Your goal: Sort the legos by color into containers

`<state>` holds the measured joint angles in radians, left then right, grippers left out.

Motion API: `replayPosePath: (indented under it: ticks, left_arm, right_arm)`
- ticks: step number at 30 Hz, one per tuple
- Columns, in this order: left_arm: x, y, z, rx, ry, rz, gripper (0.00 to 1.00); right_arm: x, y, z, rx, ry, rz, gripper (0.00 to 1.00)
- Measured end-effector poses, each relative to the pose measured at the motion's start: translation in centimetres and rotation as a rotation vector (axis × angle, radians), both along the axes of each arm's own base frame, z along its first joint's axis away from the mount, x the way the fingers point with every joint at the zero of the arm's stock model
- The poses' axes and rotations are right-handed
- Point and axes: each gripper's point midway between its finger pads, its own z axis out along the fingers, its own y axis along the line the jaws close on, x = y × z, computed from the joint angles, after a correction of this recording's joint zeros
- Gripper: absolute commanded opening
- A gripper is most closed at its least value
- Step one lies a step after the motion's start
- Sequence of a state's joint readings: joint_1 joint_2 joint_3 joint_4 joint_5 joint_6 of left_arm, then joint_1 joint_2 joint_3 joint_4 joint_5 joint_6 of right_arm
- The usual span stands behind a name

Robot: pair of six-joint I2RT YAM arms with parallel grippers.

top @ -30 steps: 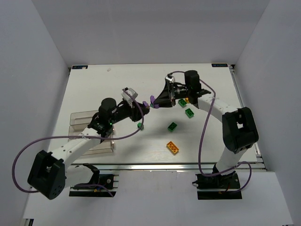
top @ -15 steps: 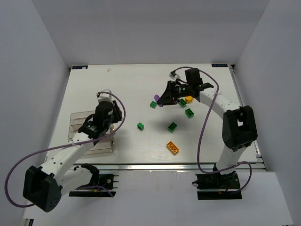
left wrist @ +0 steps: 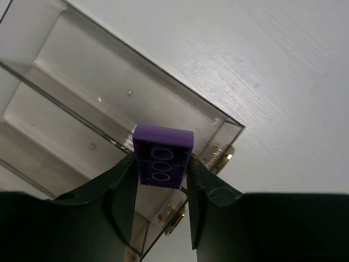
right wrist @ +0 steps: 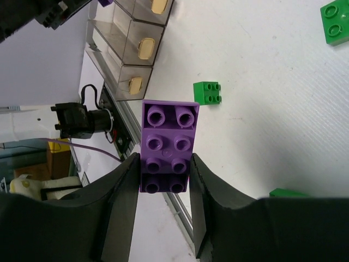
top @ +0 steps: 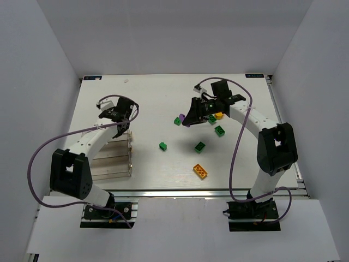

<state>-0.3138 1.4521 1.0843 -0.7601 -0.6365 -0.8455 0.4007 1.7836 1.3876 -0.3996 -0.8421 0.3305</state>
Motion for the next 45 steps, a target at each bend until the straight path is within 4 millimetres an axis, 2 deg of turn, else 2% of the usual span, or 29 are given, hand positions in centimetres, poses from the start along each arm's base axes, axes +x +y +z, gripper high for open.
replayPosePath:
  ticks: [4,6,8,9,10,13,14,16,20,24,25,26,27,28,29,30,31,33,34,36,37,38,40,41,45]
  left_arm:
    - [-0.7,1.2,-1.6,0.024,0.084,0.095,0.02]
    - [-1.0,1.7,-2.3,0.038,0.124,0.126,0.18]
    - [-1.2,2.1,-2.8,0.046,0.154,0.148,0.25]
    - [-1.1,2.2,-2.9,0.046,0.162,0.156,0.31]
    - [-1.0,2.2,-2.9,0.046,0.166,0.161,0.43]
    - [-0.5,2.2,-2.6,0.038,0.152,0.171,0.60]
    - [-0.5,2.2,-2.5,0.034,0.147,0.173,0.68]
    - [-0.4,2.2,-2.5,0.029,0.145,0.178,0.72]
    - [-0.4,2.2,-2.4,0.024,0.142,0.178,0.84]
    - [-0.6,2.2,-1.6,0.015,0.124,0.178,0.85]
    - [-0.6,2.2,-1.2,0.012,0.116,0.179,0.81]
    - [-0.7,2.2,-0.6,0.008,0.101,0.178,0.70]
    - [-0.7,2.3,0.3,-0.001,0.076,0.178,0.32]
    - [-0.8,2.3,1.5,-0.013,0.038,0.177,0.13]
    - [-0.9,2.4,3.0,-0.026,-0.012,0.171,0.01]
    - [-0.9,2.4,4.7,-0.042,-0.073,0.158,0.00]
    - [-1.2,2.5,6.6,-0.063,-0.157,0.136,0.00]
    - [-2.4,2.5,11.0,-0.117,-0.349,0.080,0.09]
    - [-3.1,2.5,13.1,-0.147,-0.456,0.046,0.22]
    - [-5.3,2.3,17.4,-0.206,-0.694,-0.040,0.31]
    - [-6.4,2.2,19.2,-0.227,-0.792,-0.076,0.45]
    - [-7.5,2.1,20.7,-0.240,-0.873,-0.109,0.52]
    - [-8.8,1.8,22.7,-0.260,-0.984,-0.165,0.61]
    - [-9.1,1.6,23.2,-0.261,-1.004,-0.189,0.67]
    - [-9.2,0.6,22.9,-0.267,-0.989,-0.253,0.73]
  right_arm:
    - [-0.4,0.0,-0.3,-0.017,-0.013,0.020,0.00]
    - [-0.5,0.1,-0.3,-0.028,-0.033,0.036,0.00]
    - [-0.5,0.4,0.1,-0.038,-0.072,0.059,0.00]
    - [-0.5,0.6,0.4,-0.040,-0.098,0.074,0.00]
    - [-0.4,0.9,0.7,-0.041,-0.129,0.092,0.00]
    - [-0.5,1.6,1.4,-0.049,-0.212,0.142,0.00]
    - [-0.5,1.8,1.5,-0.051,-0.242,0.162,0.00]
    - [-0.8,2.3,1.5,-0.051,-0.293,0.204,0.00]
    - [-1.2,3.6,0.8,-0.047,-0.371,0.293,0.00]
    - [-1.5,5.4,-0.8,-0.037,-0.429,0.384,0.00]
    - [-1.7,6.0,-1.1,-0.031,-0.453,0.407,0.00]
    - [-1.8,6.6,-1.4,-0.024,-0.479,0.427,0.00]
    - [-1.8,7.4,-1.5,-0.012,-0.515,0.446,0.00]
    - [-1.7,8.3,-1.6,0.005,-0.557,0.464,0.00]
    - [-1.6,9.1,-1.6,0.021,-0.595,0.476,0.00]
    - [-1.6,9.9,-1.6,0.038,-0.624,0.484,0.00]
    - [-1.4,10.9,-1.5,0.060,-0.655,0.490,0.00]
    - [-1.2,13.0,-1.6,0.088,-0.671,0.502,0.00]
    - [-0.7,14.4,-1.6,0.098,-0.669,0.501,0.00]
    - [0.8,17.5,-1.5,0.116,-0.677,0.482,0.00]
    - [1.5,18.9,-1.5,0.121,-0.684,0.470,0.00]
    - [2.0,20.3,-1.6,0.126,-0.691,0.457,0.00]
    - [2.0,22.7,-2.1,0.126,-0.684,0.439,0.00]
    - [1.5,23.6,-2.5,0.128,-0.681,0.434,0.00]
    - [-0.7,26.7,-3.4,0.125,-0.697,0.422,0.00]
